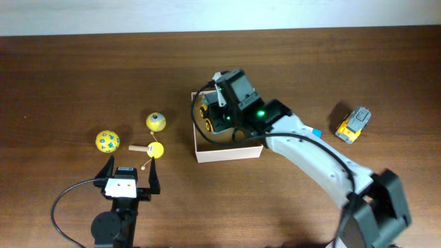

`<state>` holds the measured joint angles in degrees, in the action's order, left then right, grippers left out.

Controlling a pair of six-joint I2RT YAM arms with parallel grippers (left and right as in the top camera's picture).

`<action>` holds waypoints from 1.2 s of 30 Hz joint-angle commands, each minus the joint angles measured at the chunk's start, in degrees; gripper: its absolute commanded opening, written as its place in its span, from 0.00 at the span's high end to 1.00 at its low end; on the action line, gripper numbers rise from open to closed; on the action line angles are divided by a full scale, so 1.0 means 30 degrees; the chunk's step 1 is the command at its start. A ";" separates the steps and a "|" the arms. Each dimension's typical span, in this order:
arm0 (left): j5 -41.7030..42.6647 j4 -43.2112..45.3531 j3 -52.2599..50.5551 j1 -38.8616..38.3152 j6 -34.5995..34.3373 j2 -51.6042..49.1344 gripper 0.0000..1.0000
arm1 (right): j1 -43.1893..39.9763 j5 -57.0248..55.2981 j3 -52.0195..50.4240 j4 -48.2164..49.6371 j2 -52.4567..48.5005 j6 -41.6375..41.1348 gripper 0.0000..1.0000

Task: Pack container
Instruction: 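Carry the held truck left over the pink box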

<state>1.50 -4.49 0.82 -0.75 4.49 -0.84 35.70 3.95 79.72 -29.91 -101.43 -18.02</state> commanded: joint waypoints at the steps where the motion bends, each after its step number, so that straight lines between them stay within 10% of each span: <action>1: -0.0066 -0.0036 -0.0109 -0.0073 0.0087 0.0182 0.01 | 0.0226 -0.0765 0.0568 0.0517 -0.1071 -0.0714 0.66; 36: -0.0066 -0.0036 -0.0109 -0.0073 0.0087 0.0182 0.01 | 0.0969 -0.2280 0.0568 0.3934 -0.4153 -0.1661 0.56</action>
<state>1.50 -4.49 0.82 -0.75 4.49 -0.84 38.09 -1.50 79.72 -18.59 -113.27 -22.48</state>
